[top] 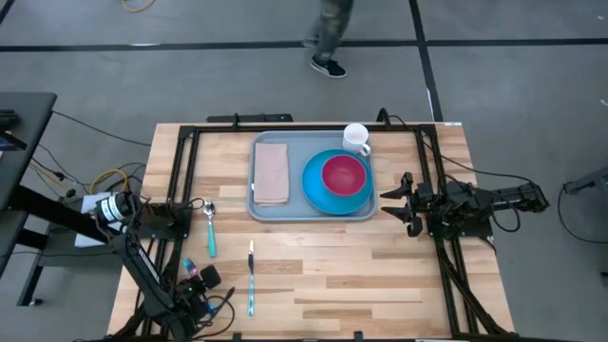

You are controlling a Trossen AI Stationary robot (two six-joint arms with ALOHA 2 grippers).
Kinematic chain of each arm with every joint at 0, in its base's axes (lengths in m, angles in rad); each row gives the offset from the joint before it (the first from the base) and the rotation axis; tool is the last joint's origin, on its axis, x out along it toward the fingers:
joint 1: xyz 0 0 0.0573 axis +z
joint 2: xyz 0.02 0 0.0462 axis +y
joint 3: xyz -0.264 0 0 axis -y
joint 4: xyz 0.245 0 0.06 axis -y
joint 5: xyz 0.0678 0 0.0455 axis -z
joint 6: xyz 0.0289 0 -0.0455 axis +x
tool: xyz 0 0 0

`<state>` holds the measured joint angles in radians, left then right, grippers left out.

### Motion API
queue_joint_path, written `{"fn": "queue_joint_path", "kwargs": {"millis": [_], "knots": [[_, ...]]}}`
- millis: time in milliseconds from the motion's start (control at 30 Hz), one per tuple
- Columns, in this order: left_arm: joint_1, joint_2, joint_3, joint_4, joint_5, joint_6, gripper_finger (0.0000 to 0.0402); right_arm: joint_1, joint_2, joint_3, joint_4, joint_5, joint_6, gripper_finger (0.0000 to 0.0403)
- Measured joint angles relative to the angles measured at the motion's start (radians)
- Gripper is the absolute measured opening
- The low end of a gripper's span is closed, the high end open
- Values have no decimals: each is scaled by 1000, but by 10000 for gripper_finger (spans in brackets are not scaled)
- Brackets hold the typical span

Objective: Set up tray
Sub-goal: Put the blue fork on the pink napkin on the gray serving tray

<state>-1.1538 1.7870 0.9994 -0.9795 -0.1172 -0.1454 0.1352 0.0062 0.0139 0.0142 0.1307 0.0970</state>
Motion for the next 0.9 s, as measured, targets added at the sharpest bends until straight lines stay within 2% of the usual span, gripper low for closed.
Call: {"fn": "queue_joint_path", "kwargs": {"millis": [200, 367, 533, 667, 800, 900], "knots": [[38, -49, 27, -117, -5, 56, 1, 0, 0, 0, 0, 0, 0, 182], [132, -118, 59, -268, -101, 156, 1, 0, 0, 0, 0, 0, 0, 182], [296, -202, 72, -345, -253, 226, 0, 0, 0, 0, 0, 0, 0, 182], [445, -264, 72, -337, -360, 277, 0, 0, 0, 0, 0, 0, 0, 182], [593, -297, 72, -318, -421, 345, 0, 0, 0, 0, 0, 0, 0, 182], [684, -314, 72, -273, -430, 470, 0, 0, 0, 0, 0, 0, 0, 182]]}}
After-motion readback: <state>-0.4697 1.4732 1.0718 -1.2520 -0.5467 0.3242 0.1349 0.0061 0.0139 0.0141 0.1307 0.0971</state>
